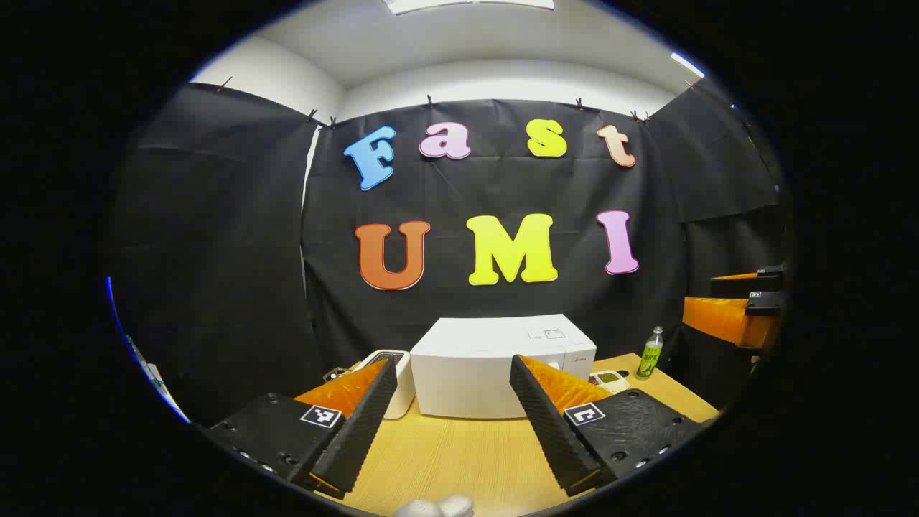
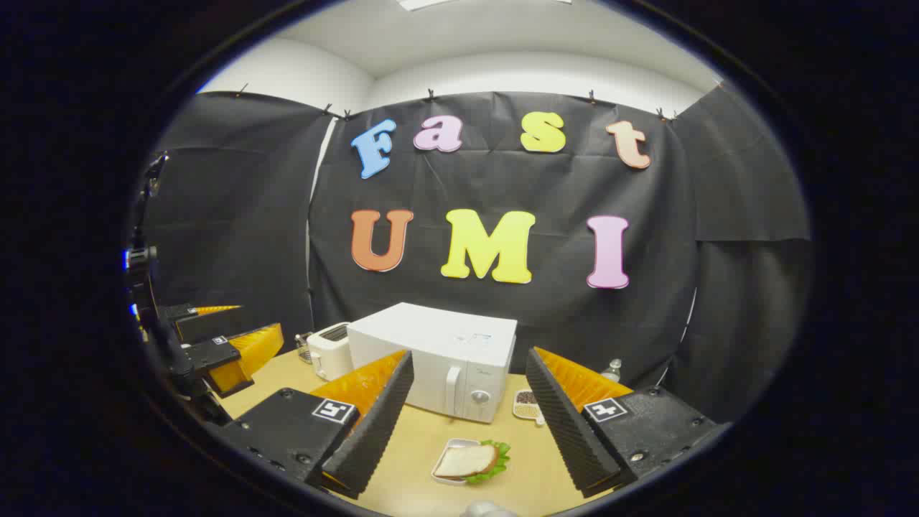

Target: Open the microwave oven with the left hand, put the food in, and close the microwave oven.

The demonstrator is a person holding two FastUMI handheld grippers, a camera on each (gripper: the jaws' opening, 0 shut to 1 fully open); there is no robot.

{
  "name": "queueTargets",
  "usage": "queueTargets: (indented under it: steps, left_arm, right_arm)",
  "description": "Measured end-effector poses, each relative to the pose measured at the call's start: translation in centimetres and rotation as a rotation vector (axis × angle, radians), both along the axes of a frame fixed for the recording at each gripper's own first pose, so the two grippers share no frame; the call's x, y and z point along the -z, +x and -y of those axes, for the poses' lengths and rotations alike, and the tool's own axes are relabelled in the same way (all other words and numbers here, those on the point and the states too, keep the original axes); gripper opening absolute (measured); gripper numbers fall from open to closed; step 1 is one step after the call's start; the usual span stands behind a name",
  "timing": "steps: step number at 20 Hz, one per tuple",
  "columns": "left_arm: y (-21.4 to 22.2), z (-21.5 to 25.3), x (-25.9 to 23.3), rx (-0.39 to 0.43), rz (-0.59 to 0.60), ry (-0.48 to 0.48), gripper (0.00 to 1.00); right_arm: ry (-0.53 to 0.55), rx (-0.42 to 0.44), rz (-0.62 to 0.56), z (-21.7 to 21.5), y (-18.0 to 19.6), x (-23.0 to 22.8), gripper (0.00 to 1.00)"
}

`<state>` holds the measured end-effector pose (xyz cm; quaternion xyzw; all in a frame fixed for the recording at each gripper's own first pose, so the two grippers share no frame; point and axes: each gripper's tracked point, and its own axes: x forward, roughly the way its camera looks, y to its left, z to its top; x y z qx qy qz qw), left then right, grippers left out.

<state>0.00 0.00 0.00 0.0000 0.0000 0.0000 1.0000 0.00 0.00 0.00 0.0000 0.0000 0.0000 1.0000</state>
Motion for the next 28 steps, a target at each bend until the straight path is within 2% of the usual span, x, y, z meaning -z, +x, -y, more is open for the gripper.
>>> queueTargets:
  steps: [1, 15, 16, 17, 18, 19, 20, 21, 22, 26, 27, 28]
  left_arm:
    - [0.1, -0.1, 0.1, -0.002, -0.003, 0.000, 0.96]
    - [0.7, -1.4, 1.0, -0.033, -0.016, -0.004, 0.96]
    - [0.7, -1.5, 0.9, -0.032, -0.016, -0.004, 0.96]
    - [0.8, -1.6, 0.9, -0.032, -0.013, -0.005, 0.96]
    - [0.9, -1.5, 0.7, -0.030, -0.009, -0.004, 0.96]
    - [1.0, -1.3, 0.7, -0.024, -0.004, -0.003, 0.96]
    - [1.3, -1.0, 0.7, -0.017, 0.001, -0.001, 0.96]
    - [1.5, -0.6, 0.9, -0.009, -0.001, 0.003, 0.96]
    - [1.9, -0.1, 1.2, 0.000, -0.002, 0.005, 0.96]
    - [3.9, 2.6, 2.9, 0.049, -0.010, 0.012, 0.96]
    - [4.6, 3.8, 3.6, 0.071, -0.014, 0.005, 0.96]
    - [5.5, 5.1, 4.2, 0.093, -0.015, -0.004, 0.96]
  right_arm:
    - [0.000, -0.001, -0.001, -0.1, 0.1, 0.1, 0.92]
    - [-0.001, -0.030, -0.003, -1.1, 1.5, -0.2, 0.92]
    - [-0.002, -0.025, -0.001, -1.0, 1.6, -0.2, 1.00]
    - [-0.001, -0.022, -0.006, -0.9, 1.6, 0.0, 0.92]
    - [0.001, -0.022, -0.007, -1.0, 1.5, 0.0, 0.92]
    - [0.000, -0.018, -0.003, -0.8, 1.4, -0.1, 0.92]
    - [-0.005, -0.007, 0.002, -0.4, 1.3, -0.2, 1.00]
    - [-0.007, 0.003, 0.006, 0.0, 1.1, -0.3, 1.00]
    - [-0.004, 0.009, 0.009, 0.2, 1.0, -0.3, 0.92]
    - [0.008, 0.035, 0.011, 2.0, 0.5, -0.5, 0.92]
    - [0.009, 0.040, 0.010, 2.6, 0.5, -0.5, 1.00]
    - [0.006, 0.045, 0.005, 3.2, 0.4, -0.5, 0.92]
